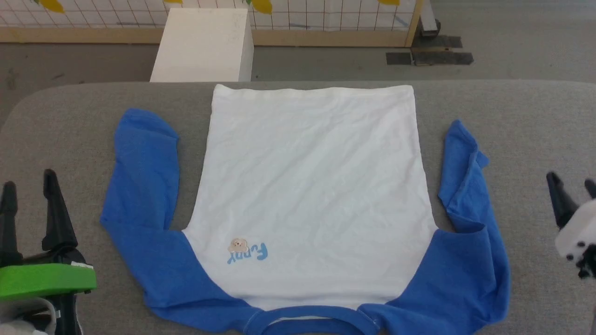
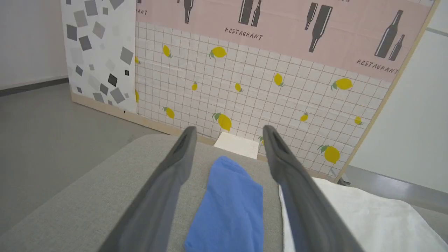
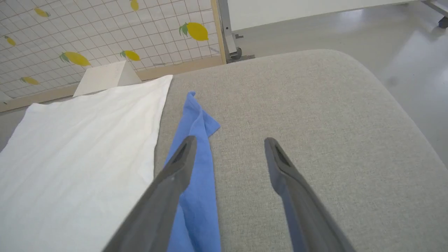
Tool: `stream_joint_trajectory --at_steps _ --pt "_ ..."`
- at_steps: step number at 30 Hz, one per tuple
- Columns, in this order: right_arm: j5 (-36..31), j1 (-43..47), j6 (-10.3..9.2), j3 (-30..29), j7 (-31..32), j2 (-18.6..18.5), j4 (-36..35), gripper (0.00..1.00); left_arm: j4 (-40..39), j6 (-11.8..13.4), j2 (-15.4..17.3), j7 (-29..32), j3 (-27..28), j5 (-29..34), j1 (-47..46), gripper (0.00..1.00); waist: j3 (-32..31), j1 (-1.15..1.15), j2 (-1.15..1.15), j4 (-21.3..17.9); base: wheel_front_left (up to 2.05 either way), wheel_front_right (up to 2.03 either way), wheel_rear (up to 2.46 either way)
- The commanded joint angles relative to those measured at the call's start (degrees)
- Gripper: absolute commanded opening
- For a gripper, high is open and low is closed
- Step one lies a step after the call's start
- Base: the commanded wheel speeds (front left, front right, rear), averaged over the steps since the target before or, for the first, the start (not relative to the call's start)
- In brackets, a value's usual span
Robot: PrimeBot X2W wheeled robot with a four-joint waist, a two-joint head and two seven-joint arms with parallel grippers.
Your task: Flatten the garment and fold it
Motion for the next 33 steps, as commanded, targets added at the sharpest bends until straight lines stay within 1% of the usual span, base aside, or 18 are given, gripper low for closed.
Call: stream_joint_trajectory --at_steps 1,2,4,7,8,11,16,21,22,23,24,26,29,32,33 --pt "-1.63 -3.73 -0.09 0.06 -0.05 0.03 0.74 1.0 1.54 -1.21 0.06 -4.41 -0.2 2.0 -1.25 1.0 2.6 0.0 0.0 -0.09 0.0 0.0 0.0" --pt "-3.27 -6.35 -0.09 0.31 0.28 -0.17 1.76 1.0 2.96 -2.07 0.58 -6.93 -0.78 4.43 -1.79 1.0 3.62 0.0 0.0 -0.04 0.0 0.0 0.0" --pt "-6.04 -10.99 -0.09 1.53 1.53 -1.19 4.6 1.0 4.59 -3.21 0.2 -8.86 -1.46 7.38 -3.41 1.0 5.74 0.0 0.0 0.1 0.0 0.0 0.0" --pt "-9.38 -17.82 -0.09 3.96 3.79 -3.12 10.19 1.0 4.96 -4.37 -0.95 -9.37 -1.72 11.35 -5.85 1.0 9.2 0.0 0.0 0.5 0.0 0.0 0.0" --pt "-10.44 -20.33 -0.09 4.91 4.71 -3.46 12.41 1.0 4.55 -4.75 -2.05 -9.39 -1.35 12.17 -6.68 1.0 10.52 0.0 0.0 0.7 0.0 0.0 0.0" --pt "-13.88 -26.04 -0.09 7.76 6.52 -4.6 18.18 1.0 4.54 -5.96 -4.63 -9.42 -0.35 13.58 -8.06 1.0 13.65 0.0 0.0 1.43 0.0 0.0 0.0" --pt "-18.18 -33.18 -0.09 10.72 7.86 -4.77 27.28 1.0 5.5 -8.33 -8.34 -9.43 1.06 14.79 -10.32 1.0 17.53 0.0 0.0 3.12 0.0 0.0 0.0" --pt "-20.2 -35.81 -0.09 12.19 8.4 -4.72 33.69 1.0 7.06 -9.89 -10.49 -9.44 2.04 15.41 -11.91 1.0 18.76 0.0 0.0 4.1 0.0 0.0 0.0" --pt "-20.05 -36.05 -0.09 12.18 8.64 -4.73 34.81 0.98 7.42 -10.15 -10.86 -9.44 2.23 15.42 -12.09 1.0 18.81 0.0 0.0 4.16 0.0 0.0 0.0" --pt "-19.78 -36.19 -0.09 12.05 8.6 -4.76 35.51 0.45 7.61 -10.33 -11.11 -9.44 2.39 15.5 -12.24 1.0 18.74 0.0 0.0 4.18 0.0 0.0 0.0" --pt "-19.32 -36.37 -0.09 11.64 8.04 -4.86 36.06 0.0 7.82 -10.55 -11.43 -9.44 2.63 15.48 -12.37 1.0 18.51 0.0 0.0 4.16 0.0 0.0 0.0" --pt "-18.18 -36.32 -0.09 10.81 6.75 -5.33 36.63 0.0 8.19 -10.87 -11.93 -9.44 2.88 15.59 -12.53 1.0 17.66 0.0 0.0 4.08 0.0 0.0 0.0" --pt "-15.94 -35.26 -0.09 8.53 3.57 -6.35 35.45 0.0 8.39 -11.17 -12.63 -9.44 3.36 15.63 -12.28 1.0 15.71 0.0 0.0 3.62 0.0 0.0 0.0" --pt "-13.89 -32.3 -0.09 4.73 2.22 -8.47 33.1 0.0 8.59 -11.42 -13.05 -9.44 4.01 15.82 -11.5 1.0 13.23 0.0 0.0 2.52 0.0 0.0 0.0" --pt "-13.31 -30.98 -0.09 2.61 2.23 -9.27 31.98 0.0 8.61 -11.48 -13.17 -9.44 4.22 15.96 -11.13 1.0 12.32 0.0 0.0 2.08 0.0 0.0 0.0"
